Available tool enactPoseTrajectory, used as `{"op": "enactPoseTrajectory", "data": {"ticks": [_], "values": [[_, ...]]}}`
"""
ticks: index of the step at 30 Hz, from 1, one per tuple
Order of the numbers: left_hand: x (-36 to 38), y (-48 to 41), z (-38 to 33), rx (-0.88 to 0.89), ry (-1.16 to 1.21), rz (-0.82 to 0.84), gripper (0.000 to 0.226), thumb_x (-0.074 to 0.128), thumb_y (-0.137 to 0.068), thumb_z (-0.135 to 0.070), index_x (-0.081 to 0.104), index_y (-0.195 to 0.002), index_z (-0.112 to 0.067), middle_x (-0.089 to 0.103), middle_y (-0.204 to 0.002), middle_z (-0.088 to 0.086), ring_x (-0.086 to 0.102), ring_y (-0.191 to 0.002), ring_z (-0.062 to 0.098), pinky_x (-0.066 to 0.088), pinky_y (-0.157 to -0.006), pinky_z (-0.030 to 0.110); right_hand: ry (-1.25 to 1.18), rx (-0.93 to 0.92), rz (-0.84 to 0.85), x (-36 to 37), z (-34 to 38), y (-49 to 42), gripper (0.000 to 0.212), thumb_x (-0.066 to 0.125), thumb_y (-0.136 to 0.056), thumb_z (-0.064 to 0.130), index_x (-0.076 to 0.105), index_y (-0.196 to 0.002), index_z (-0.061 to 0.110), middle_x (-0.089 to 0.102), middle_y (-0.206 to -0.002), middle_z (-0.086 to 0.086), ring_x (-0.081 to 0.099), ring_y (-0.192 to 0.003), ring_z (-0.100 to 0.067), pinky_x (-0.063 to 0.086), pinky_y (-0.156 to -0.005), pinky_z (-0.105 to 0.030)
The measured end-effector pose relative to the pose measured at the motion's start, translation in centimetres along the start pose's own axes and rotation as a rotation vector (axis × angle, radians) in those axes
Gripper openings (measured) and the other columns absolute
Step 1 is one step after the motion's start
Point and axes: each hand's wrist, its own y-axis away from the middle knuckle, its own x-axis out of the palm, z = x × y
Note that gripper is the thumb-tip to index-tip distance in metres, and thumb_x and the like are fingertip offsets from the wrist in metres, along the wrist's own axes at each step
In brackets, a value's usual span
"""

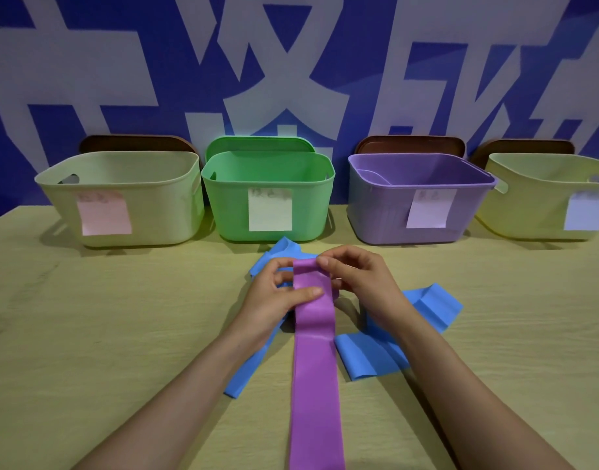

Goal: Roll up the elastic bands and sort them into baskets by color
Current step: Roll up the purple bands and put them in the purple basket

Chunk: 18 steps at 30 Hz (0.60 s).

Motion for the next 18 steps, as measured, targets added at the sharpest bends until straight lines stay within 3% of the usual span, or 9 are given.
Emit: {"op": "enactPoseTrajectory", "data": {"ticks": [6,12,18], "values": [[0.05,0.29,-0.40,-0.026,0.051,0.041,0.042,0.072,-0.076,0.005,0.055,-0.113,-0.005,0.073,-0.088,0.014,0.070,-0.071,0.019,0.057,-0.063,0.028,-0.056,0.008,-0.042,-0.10,-0.06,0.00,0.011,0.070,-0.081,0.006,0.067,-0.091,0.003,0.066,-0.087,-0.006,0.062,-0.076,-0.013,0.052,-0.068,-0.025],[-0.28,0.00,-0.30,-0.004,0.077,0.038,0.041,0.070,-0.076,0.007,0.056,-0.114,-0.002,0.072,-0.098,0.016,0.069,-0.081,0.023,0.057,-0.073,0.032,-0.045,0.040,-0.013,-0.14,0.03,0.12,0.015,0.071,-0.076,-0.004,0.067,-0.089,0.003,0.070,-0.084,-0.003,0.064,-0.081,-0.016,0.054,-0.074,-0.029],[-0.24,0.07,-0.11,0.014,0.031,0.026,0.039,0.073,-0.070,0.011,0.053,-0.097,-0.007,0.071,-0.081,0.005,0.068,-0.068,0.013,0.056,-0.061,0.025,-0.086,0.053,0.002,0.12,-0.13,0.06,0.019,0.070,-0.073,-0.011,0.070,-0.082,0.006,0.068,-0.076,-0.005,0.060,-0.072,-0.013,0.050,-0.066,-0.022]]}}
